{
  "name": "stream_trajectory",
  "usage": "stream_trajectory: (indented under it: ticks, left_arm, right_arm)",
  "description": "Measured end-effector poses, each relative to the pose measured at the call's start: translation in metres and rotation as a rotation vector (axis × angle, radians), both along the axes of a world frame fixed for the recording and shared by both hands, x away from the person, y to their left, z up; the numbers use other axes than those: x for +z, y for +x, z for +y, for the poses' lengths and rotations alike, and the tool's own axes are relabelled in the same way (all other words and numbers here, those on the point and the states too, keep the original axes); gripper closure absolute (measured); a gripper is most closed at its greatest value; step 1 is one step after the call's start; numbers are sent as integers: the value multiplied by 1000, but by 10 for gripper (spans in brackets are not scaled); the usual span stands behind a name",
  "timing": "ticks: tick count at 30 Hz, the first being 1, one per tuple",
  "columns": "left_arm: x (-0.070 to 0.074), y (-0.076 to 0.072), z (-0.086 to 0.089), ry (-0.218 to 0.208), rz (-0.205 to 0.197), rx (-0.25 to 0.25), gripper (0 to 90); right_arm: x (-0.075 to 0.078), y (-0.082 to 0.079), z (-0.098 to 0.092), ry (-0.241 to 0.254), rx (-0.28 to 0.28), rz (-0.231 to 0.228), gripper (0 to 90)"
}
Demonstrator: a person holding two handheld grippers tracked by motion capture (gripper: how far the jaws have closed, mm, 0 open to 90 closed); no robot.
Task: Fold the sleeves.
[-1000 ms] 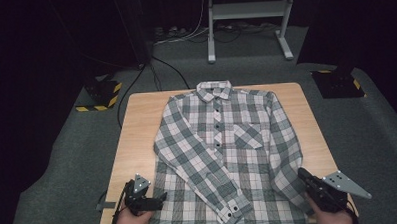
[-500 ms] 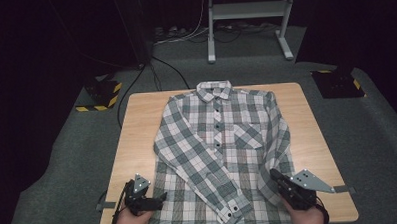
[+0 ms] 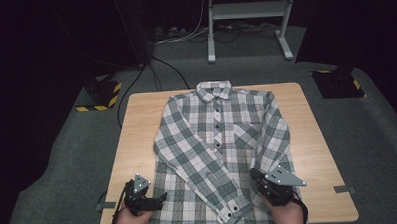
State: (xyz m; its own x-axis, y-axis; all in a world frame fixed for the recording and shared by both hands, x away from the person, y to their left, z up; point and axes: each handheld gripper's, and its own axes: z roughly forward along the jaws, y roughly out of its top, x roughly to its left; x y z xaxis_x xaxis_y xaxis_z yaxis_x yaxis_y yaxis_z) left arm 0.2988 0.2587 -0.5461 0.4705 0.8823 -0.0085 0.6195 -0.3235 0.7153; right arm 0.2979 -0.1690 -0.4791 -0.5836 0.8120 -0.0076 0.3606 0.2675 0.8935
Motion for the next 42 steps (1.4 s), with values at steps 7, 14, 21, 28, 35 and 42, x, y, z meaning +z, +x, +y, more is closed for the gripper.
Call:
stream_trajectory:
  ticks: [7,14,21,28,35,42]
  left_arm:
    - [0,0,0,-2,0,-1,6]
    - [0,0,0,-1,0,-1,6]
    - [0,0,0,-1,0,-1,6]
    - [0,0,0,-1,0,-2,6]
    - [0,0,0,0,1,-1,6]
    - [0,0,0,1,0,-1,6]
  right_arm:
    - [-5,9,21,-38,30,12,848]
    - [-11,17,35,-66,50,34,835]
    - [-15,22,39,-77,55,47,771]
    - [-5,19,31,-52,36,20,650]
    - [-7,17,4,-26,-32,46,588]
    - [-27,6,-34,-10,-130,122,549]
